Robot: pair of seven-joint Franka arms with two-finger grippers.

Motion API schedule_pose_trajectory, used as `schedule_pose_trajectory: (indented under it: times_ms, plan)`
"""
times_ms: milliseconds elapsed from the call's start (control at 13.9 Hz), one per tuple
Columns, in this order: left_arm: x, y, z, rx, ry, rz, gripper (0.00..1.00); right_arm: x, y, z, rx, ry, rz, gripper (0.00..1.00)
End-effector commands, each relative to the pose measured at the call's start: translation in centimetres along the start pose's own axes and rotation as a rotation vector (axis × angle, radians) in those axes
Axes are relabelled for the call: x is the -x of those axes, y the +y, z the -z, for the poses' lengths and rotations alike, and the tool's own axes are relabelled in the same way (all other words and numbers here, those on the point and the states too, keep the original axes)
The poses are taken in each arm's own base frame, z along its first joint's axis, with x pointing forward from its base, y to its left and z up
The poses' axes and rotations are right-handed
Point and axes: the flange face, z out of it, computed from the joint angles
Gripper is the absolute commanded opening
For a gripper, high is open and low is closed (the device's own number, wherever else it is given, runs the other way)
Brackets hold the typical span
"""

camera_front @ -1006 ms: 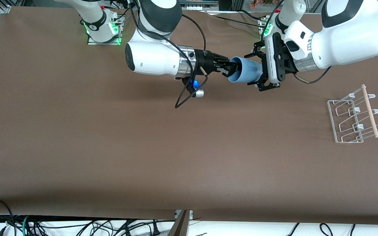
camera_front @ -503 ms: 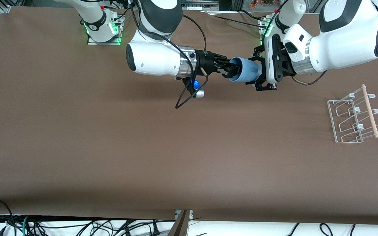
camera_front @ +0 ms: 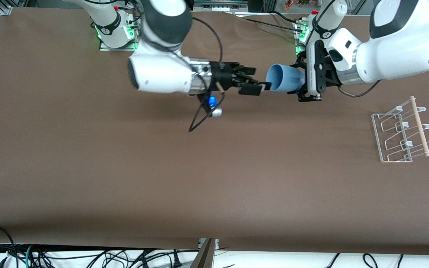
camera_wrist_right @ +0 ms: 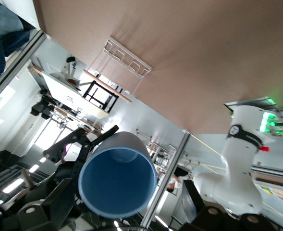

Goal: Transfer cup to left arm and place on rack
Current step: 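Open the right gripper and withdraw while the left gripper carries the cup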

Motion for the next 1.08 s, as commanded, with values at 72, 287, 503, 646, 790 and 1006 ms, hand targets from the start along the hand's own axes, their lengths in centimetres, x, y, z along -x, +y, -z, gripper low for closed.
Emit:
schedule_pose_trajectory:
  times_ms: [72, 287, 503, 646, 790, 1006]
  plan:
    - [2.8, -0.2, 1.5, -0.011, -0.134, 0.017, 0.05, -1.6, -0.4, 10.5, 0.090, 0.036, -0.005, 0.99]
    - [6.7, -1.4, 2.1, -0.052, -0.344, 0.097, 0.07, -4.2, 0.6, 18.1, 0.170, 0.216, 0.016, 0.99]
    - [10.0, -2.2, 2.6, -0.072, -0.540, 0.180, 0.07, -6.3, 1.4, 23.0, 0.206, 0.369, 0.009, 0.99]
    - [12.3, -3.4, 2.4, -0.124, -0.775, 0.275, 0.08, -6.8, 2.4, 26.4, 0.262, 0.444, 0.007, 0.99]
    - [14.2, -3.9, 2.8, -0.135, -0.901, 0.351, 0.07, -7.0, 3.8, 29.5, 0.321, 0.483, -0.032, 0.99]
    - [17.1, -5.9, 2.7, -0.202, -1.090, 0.474, 0.08, -7.1, 8.2, 36.7, 0.279, 0.465, 0.009, 0.99]
